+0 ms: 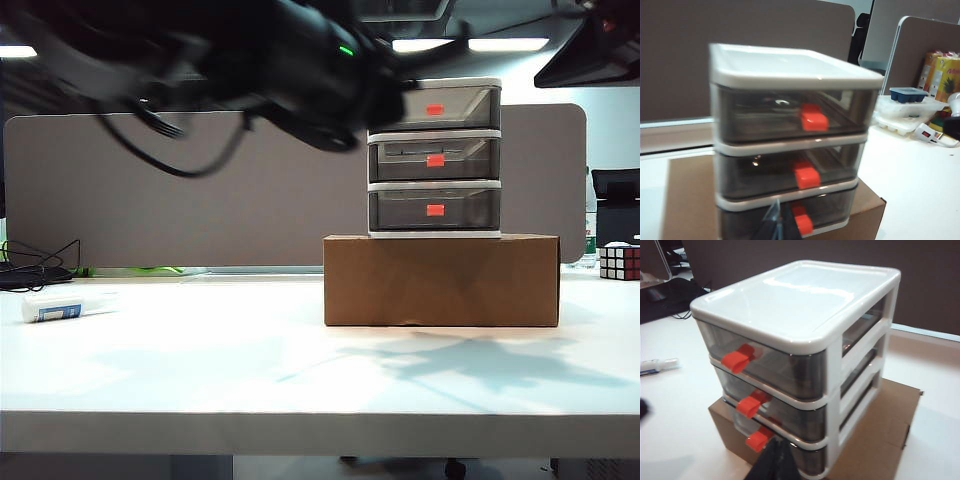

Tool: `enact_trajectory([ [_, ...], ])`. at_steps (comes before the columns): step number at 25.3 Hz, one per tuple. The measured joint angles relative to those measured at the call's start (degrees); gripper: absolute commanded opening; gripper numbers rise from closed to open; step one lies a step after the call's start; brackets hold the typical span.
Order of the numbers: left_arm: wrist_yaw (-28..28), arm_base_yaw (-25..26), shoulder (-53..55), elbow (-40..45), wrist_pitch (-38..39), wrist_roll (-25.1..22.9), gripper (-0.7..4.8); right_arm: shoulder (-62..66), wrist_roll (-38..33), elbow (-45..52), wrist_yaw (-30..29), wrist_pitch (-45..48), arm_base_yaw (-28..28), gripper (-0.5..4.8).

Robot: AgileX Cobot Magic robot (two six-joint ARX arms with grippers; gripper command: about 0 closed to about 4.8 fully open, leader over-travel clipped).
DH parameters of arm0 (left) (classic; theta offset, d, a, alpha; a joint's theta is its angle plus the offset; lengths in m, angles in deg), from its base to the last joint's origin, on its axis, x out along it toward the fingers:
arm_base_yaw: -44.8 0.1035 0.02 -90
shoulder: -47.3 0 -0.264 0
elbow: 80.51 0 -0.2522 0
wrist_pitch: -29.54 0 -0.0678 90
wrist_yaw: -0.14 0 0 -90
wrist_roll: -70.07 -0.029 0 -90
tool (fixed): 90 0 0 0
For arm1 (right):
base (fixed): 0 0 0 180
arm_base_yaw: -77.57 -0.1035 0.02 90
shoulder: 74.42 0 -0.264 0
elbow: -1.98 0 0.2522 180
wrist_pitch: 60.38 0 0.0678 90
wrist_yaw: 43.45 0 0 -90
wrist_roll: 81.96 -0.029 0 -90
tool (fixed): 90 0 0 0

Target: Open the second layer of the drawer on the table, pick up a bottle of cleaner on the table and put it in, and finally close the drawer.

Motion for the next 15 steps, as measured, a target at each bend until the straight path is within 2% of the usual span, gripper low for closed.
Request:
enact_trajectory([
  [6,-4.68,-2.19,10.25,-9.46,-1.79,-0.15,-0.06,1.31,0.13,0.04,-2.56,2.23,-0.02,-0.05],
  [10,-9.4,-2.16,13.94,-13.9,-2.01,-0.15,-0.06,1.27,0.13,0.02,-2.6,2.84,-0.04,-0.05],
  [13,-10.82,-2.16,14.14,-14.51,-1.81,-0.24,0.0,1.27,0.13,0.02,-2.6,2.84,-0.02,-0.05],
  [14,-11.63,-2.21,14.12,-14.6,-1.86,-0.37,0.14,1.27,0.13,0.02,-2.6,2.82,-0.09,-0.05],
  [15,-11.89,-2.25,14.12,-14.6,-1.84,-0.37,0.87,1.27,0.13,0.02,-2.6,2.84,-0.11,-0.05],
])
